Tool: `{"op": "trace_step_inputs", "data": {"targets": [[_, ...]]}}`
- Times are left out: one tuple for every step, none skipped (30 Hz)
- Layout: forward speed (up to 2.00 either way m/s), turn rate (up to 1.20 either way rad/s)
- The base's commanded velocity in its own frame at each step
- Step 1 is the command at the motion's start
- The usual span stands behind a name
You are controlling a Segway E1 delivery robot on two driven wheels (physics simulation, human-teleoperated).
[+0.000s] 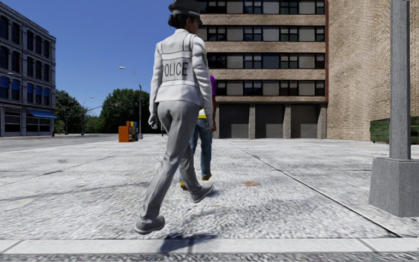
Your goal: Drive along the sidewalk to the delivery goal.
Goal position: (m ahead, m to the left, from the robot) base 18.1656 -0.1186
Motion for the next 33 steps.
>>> {"op": "trace_step_inputs", "data": {"targets": [[1.17, 0.00], [1.16, 0.00], [1.15, 0.00], [1.13, 0.00], [1.11, 0.00], [1.11, 0.00], [1.09, 0.00], [1.05, 0.00], [1.05, 0.00], [0.91, 0.00], [0.82, 0.00], [0.78, 0.00], [0.78, 0.00], [0.76, 0.00], [0.76, 0.00], [0.76, 0.00], [0.76, 0.00], [0.76, 0.00], [0.76, 0.00], [0.76, 0.00], [0.76, 0.00], [0.76, 0.00], [0.76, 0.00], [0.76, 0.00], [0.76, 0.00], [0.76, 0.00], [0.76, 0.00], [0.76, 0.00], [0.76, 0.00], [0.76, 0.00], [0.76, 0.00], [0.76, 0.00], [0.76, 0.00]]}}
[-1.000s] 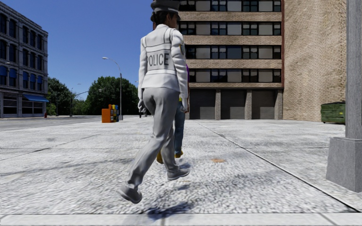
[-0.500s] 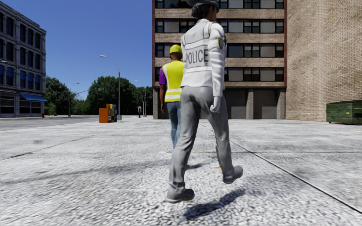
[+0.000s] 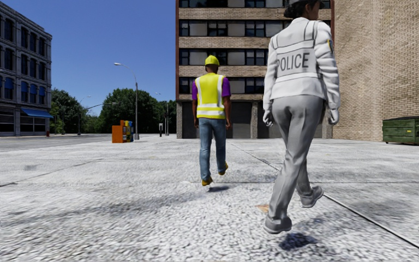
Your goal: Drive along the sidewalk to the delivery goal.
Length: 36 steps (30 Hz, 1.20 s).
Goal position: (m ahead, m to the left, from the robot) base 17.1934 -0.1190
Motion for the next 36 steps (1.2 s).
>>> {"op": "trace_step_inputs", "data": {"targets": [[0.76, 0.00], [0.76, 0.00], [0.76, 0.00], [0.76, 0.00], [0.76, 0.00], [0.76, 0.00], [0.76, 0.00], [0.76, 0.00], [0.76, 0.00], [0.76, 0.00], [0.76, 0.00], [0.76, 0.00], [0.76, 0.00], [0.76, 0.00], [0.76, 0.00], [0.76, 0.00], [0.76, 0.00], [0.76, 0.00], [0.76, 0.00], [0.76, 0.00], [0.76, 0.00], [0.76, 0.00], [0.76, 0.00], [0.76, 0.00], [0.76, 0.00], [0.76, 0.00], [0.76, 0.00], [0.76, 0.00], [0.76, 0.00], [0.76, 0.00], [0.76, 0.00], [0.76, 0.00], [0.76, 0.00], [0.76, 0.00], [0.76, 0.00], [0.76, 0.00]]}}
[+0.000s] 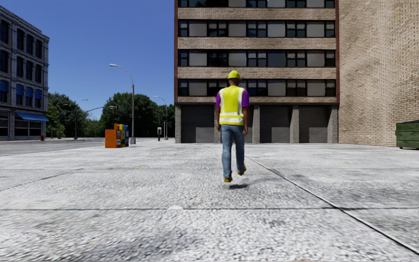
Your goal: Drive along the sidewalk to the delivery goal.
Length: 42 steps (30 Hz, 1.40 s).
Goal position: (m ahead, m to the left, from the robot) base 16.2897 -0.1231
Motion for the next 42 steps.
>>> {"op": "trace_step_inputs", "data": {"targets": [[0.76, 0.00], [0.76, 0.00], [0.76, 0.00], [0.76, 0.00], [0.76, 0.00], [0.77, 0.00], [0.77, 0.00], [0.77, 0.00], [0.77, 0.00], [0.77, 0.00], [0.77, 0.00], [0.77, -0.12], [0.77, -0.14], [0.77, -0.14], [0.77, -0.14], [0.77, -0.15], [0.77, -0.16], [0.77, -0.16], [0.77, -0.17], [0.77, -0.18], [0.77, -0.18], [0.77, -0.18], [0.77, -0.18], [0.80, -0.18], [0.85, -0.18], [0.85, -0.18], [0.86, -0.18], [0.87, -0.18], [0.90, -0.18], [0.90, -0.18], [0.92, -0.18], [0.94, -0.15], [0.95, -0.14], [0.95, -0.14], [0.96, -0.13], [0.97, -0.13], [0.97, -0.13], [0.97, -0.13], [0.97, -0.13], [0.98, -0.13], [0.98, -0.13], [0.98, -0.13]]}}
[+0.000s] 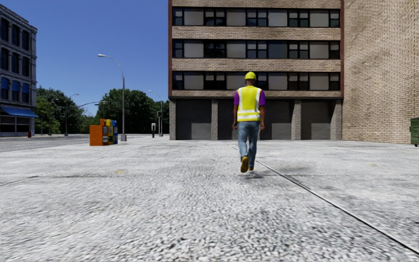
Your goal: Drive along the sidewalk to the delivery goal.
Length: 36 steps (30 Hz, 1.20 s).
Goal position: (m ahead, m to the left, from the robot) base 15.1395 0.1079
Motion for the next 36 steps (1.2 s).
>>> {"op": "trace_step_inputs", "data": {"targets": [[0.98, -0.13], [0.98, -0.13], [0.98, -0.13], [0.98, -0.13], [0.98, -0.13], [0.98, -0.13], [0.99, -0.13], [0.99, -0.13], [1.05, -0.13], [1.05, -0.13], [1.05, -0.13], [1.05, -0.13], [1.05, -0.13], [1.05, -0.13], [1.05, -0.13], [1.07, -0.13], [1.10, -0.13], [1.10, -0.13], [1.13, -0.13], [1.15, -0.13], [1.15, -0.13], [1.15, -0.13], [1.15, -0.13], [1.15, -0.13], [1.15, -0.13], [1.17, -0.13], [1.19, -0.13], [1.19, -0.13], [1.20, -0.13], [1.20, -0.13], [1.20, -0.18], [1.20, -0.18], [1.18, -0.26], [1.15, -0.29], [1.11, -0.29], [1.11, -0.29]]}}
